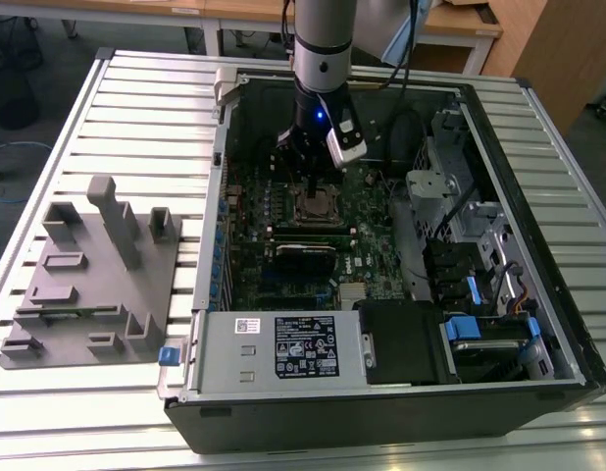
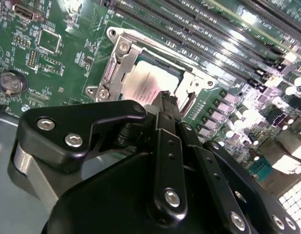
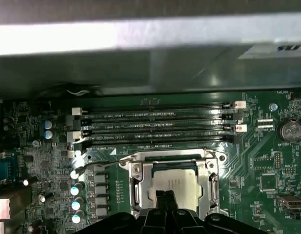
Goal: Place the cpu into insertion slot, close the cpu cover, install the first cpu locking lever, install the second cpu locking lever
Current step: 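Close the cpu cover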
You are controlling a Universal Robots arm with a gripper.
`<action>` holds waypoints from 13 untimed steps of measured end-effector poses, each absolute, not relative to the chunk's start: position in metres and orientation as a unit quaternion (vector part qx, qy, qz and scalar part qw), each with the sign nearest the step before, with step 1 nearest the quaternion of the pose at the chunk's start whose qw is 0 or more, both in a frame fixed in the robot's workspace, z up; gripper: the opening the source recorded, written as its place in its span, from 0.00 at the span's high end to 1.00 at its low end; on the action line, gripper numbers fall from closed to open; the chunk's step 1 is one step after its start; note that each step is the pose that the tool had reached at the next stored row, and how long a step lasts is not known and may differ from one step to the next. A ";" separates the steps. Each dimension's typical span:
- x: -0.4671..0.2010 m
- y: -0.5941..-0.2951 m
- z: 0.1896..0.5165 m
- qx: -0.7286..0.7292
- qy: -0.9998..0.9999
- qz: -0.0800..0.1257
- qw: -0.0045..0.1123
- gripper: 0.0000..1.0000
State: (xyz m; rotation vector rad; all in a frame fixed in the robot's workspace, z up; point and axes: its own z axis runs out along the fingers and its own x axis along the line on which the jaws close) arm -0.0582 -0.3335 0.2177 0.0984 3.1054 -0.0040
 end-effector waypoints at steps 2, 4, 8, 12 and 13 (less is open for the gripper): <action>-0.064 -0.334 0.215 0.032 0.999 -0.001 0.017 0.90; -0.068 -0.334 0.213 0.032 0.999 -0.001 0.017 0.90; -0.072 -0.334 0.209 0.032 0.999 -0.001 0.017 0.90; -0.073 -0.335 0.205 0.032 0.999 -0.001 0.017 0.90; -0.073 -0.335 0.204 0.031 0.999 -0.001 0.017 0.90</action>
